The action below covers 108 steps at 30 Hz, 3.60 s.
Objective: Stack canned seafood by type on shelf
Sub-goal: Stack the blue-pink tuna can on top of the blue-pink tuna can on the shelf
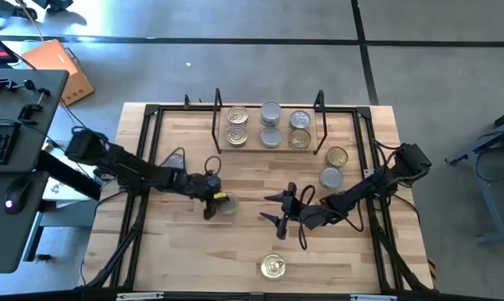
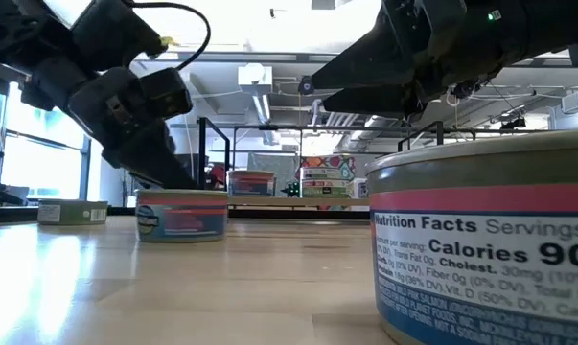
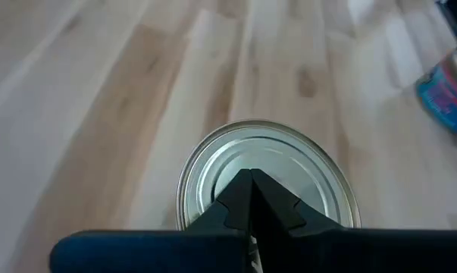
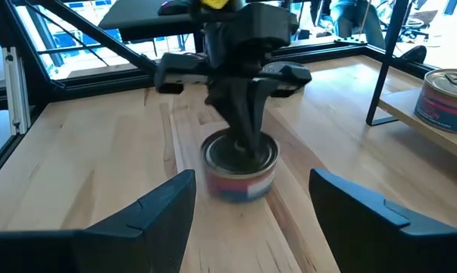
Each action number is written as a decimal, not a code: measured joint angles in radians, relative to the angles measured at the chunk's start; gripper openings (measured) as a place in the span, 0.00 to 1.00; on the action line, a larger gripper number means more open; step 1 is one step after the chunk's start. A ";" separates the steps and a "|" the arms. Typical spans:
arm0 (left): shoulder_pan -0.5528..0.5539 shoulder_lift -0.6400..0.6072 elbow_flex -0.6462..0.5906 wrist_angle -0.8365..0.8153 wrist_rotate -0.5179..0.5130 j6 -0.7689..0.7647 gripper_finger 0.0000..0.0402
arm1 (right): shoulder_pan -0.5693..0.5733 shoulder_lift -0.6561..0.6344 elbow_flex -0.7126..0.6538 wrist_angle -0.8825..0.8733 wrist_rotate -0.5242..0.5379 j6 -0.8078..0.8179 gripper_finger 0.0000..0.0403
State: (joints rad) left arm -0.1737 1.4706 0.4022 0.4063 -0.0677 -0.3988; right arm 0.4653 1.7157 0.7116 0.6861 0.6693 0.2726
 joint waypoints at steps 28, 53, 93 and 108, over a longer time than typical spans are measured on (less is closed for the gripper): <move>-0.008 0.053 0.144 -0.210 -0.133 0.219 0.00 | 0.000 0.000 0.000 -0.002 -0.048 0.015 0.63; -0.054 0.053 0.110 -0.141 -0.177 0.209 0.00 | -0.064 0.222 0.336 -0.253 -0.212 -0.191 0.63; 0.011 0.088 0.076 0.086 -0.152 0.386 0.00 | -0.283 0.222 0.769 -1.178 -0.438 -0.920 0.63; 0.062 0.088 0.076 0.118 -0.152 0.418 0.00 | -0.376 0.270 0.764 -1.186 -0.419 -1.373 0.63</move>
State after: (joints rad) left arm -0.1114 1.5581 0.4786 0.5243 -0.2195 0.0189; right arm 0.0891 1.9855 1.4757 -0.5003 0.2505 -1.1004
